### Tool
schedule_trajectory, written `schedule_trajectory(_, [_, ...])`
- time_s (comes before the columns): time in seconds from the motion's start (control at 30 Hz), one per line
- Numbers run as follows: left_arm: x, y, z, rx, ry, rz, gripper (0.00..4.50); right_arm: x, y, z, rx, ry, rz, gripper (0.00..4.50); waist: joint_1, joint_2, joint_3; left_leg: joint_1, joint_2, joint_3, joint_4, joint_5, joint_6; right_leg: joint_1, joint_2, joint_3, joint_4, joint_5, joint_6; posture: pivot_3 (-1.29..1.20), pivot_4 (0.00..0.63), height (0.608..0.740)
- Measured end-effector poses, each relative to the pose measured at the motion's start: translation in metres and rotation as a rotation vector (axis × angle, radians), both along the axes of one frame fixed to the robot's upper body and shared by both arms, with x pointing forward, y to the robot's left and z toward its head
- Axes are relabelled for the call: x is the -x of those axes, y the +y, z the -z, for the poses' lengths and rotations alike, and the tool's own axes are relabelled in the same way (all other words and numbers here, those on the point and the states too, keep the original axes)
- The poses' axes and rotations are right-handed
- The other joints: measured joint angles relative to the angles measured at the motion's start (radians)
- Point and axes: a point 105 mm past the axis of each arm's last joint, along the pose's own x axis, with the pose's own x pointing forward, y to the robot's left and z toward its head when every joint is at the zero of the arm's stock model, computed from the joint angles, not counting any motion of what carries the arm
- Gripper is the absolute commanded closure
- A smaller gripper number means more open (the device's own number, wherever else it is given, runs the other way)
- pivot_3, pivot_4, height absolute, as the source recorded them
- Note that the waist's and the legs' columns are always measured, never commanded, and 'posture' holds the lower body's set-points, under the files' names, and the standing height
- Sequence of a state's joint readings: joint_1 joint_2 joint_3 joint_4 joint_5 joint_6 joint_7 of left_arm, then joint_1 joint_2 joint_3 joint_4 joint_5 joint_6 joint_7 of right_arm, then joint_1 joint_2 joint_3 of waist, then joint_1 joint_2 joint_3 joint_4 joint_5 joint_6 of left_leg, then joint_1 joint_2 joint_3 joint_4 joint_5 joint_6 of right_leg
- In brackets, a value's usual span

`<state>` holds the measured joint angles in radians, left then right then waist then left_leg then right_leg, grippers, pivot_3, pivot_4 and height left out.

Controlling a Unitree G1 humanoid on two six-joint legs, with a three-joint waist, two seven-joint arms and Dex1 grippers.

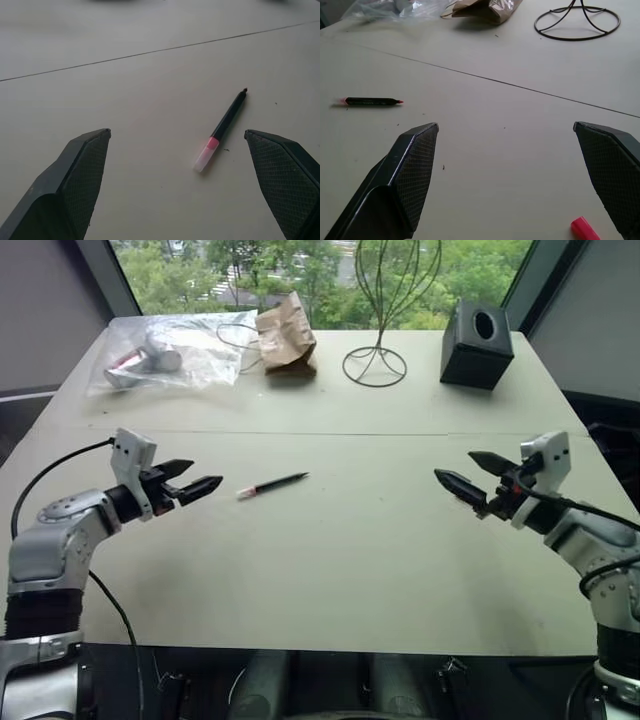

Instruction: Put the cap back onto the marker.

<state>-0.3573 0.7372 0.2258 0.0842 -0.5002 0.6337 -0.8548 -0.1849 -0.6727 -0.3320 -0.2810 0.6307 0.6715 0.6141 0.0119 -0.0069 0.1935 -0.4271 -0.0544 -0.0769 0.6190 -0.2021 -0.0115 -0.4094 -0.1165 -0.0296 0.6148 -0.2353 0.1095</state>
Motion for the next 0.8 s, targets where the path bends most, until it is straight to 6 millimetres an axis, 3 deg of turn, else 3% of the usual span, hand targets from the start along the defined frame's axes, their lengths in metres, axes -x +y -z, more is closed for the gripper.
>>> schedule_trajectory(0.47, [-0.009, 0.001, -0.007, -0.021, -0.036, -0.011, 0.01, 0.005, -0.002, 0.014, 0.016, 0.013, 0.032, 0.00, -0.002, 0.000, 0.000, 0.000, 0.000, 0.000, 0.000, 0.000, 0.000, 0.000, 0.000, 0.000, 0.000, 0.001, 0.001, 0.00, 0.150, 0.740])
schedule_trajectory(0.8, [-0.010, 0.005, -0.004, -0.020, -0.033, -0.045, 0.01, 0.003, -0.003, 0.010, 0.019, -0.016, 0.050, 0.00, 0.000, 0.000, 0.000, 0.000, 0.000, 0.000, 0.000, 0.000, 0.000, 0.000, 0.000, 0.000, 0.000, 0.001, 0.002, 0.00, 0.150, 0.740])
